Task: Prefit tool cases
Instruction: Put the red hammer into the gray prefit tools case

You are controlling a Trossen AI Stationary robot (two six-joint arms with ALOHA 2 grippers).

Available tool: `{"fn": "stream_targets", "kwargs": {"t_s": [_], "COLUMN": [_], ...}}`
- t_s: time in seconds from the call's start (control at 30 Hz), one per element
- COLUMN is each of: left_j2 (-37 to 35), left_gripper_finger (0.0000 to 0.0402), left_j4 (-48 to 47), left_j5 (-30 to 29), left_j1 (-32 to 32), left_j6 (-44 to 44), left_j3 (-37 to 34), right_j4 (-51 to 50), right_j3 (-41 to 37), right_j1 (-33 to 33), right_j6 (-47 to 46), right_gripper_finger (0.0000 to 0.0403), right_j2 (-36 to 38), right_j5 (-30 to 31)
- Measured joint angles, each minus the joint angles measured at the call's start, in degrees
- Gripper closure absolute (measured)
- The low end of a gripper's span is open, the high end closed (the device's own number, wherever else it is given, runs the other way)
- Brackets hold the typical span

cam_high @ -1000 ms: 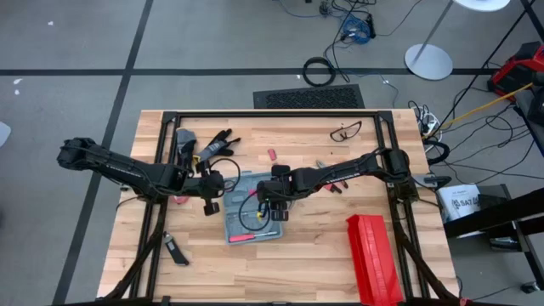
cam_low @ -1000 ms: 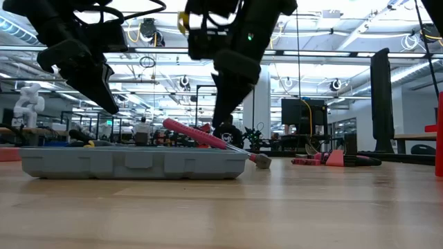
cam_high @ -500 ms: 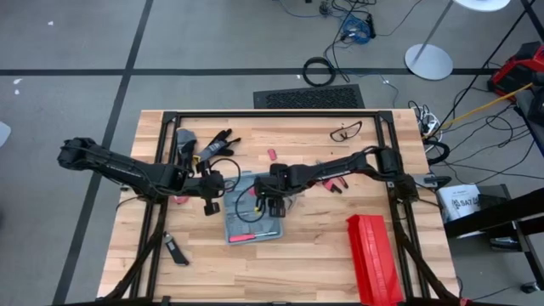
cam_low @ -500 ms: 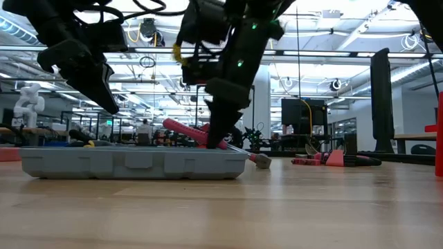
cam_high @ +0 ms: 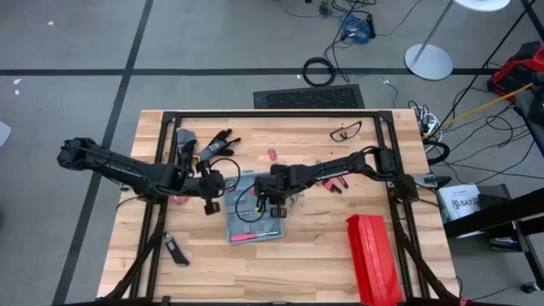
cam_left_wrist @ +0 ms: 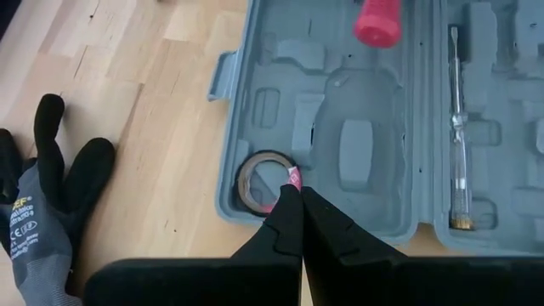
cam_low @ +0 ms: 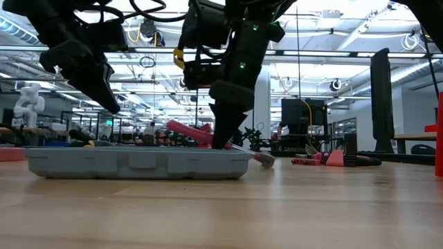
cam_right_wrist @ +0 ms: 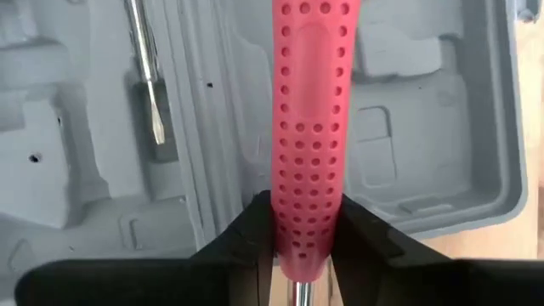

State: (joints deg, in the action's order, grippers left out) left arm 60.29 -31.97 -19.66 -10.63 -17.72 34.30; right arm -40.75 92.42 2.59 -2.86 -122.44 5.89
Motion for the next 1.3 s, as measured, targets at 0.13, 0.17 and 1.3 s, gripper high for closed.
{"fn": "stream_targets", "kwargs": {"t_s": [0.13,0.17,1.3], "left_j2": [0.00,0.00,-23.25], "left_gripper_finger": [0.0402,0.0402,0.0402], "left_j4": [-0.19,-0.52,-6.38], "left_j5": [-0.09,-0.09,-8.95], "left_j1": [-0.02,-0.02,-3.68], "left_j6": [0.02,0.02,0.44], "left_j3": [0.00,0.00,4.72], "right_j4": [-4.59,-6.14,-25.30], "right_j3": [0.40,1.23,42.16], "right_j1": [0.00,0.00,4.00], "right_j6": [-1.54,-1.74,3.56], "right_gripper_finger": [0.0323,0.0323,0.0323], "right_j2": [0.71,0.76,-21.74], "right_j5": [-0.31,-0.29,-13.73]}}
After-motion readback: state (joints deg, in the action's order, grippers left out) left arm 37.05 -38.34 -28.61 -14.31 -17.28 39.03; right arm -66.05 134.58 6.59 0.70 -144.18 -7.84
